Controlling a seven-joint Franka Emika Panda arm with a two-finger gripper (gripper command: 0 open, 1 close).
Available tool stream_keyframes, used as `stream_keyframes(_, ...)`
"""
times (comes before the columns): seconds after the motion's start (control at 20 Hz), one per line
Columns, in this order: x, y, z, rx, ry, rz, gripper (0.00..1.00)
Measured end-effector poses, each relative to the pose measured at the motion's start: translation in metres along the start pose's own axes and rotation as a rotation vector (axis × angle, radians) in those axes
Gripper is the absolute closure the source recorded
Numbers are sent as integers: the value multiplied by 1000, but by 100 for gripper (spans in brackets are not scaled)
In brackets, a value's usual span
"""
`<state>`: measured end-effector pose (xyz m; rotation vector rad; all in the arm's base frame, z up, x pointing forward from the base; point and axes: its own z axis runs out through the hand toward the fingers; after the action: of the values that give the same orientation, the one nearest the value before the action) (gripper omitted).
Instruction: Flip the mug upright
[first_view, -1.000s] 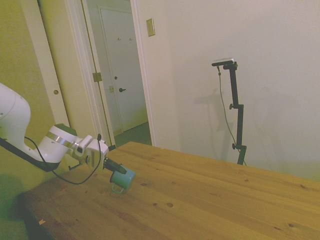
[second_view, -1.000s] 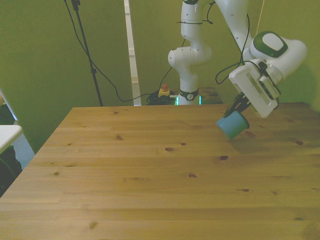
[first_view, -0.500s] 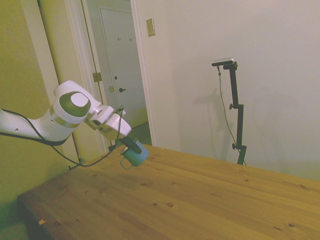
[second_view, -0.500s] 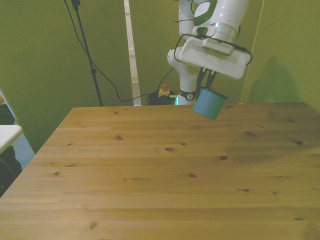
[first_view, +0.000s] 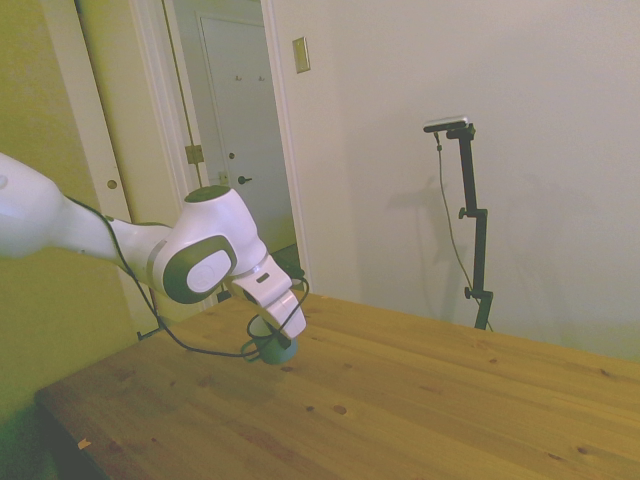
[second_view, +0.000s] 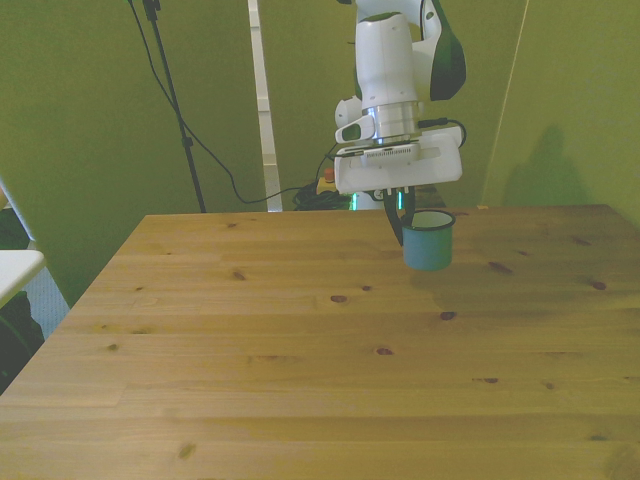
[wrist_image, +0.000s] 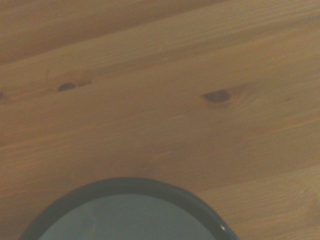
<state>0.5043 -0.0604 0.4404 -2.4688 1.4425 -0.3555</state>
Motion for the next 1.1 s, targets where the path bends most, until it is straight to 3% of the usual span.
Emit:
stream_keyframes(0.3, 2, -1, 22, -80, -7, -21, 100)
stream_keyframes(0.9, -2, -1, 66, -150, -43, -36, 100)
stream_keyframes(0.95, -2, -1, 67, -152, -43, -38, 0)
stream_keyframes(1.1, -3, -1, 67, -152, -43, -40, 0)
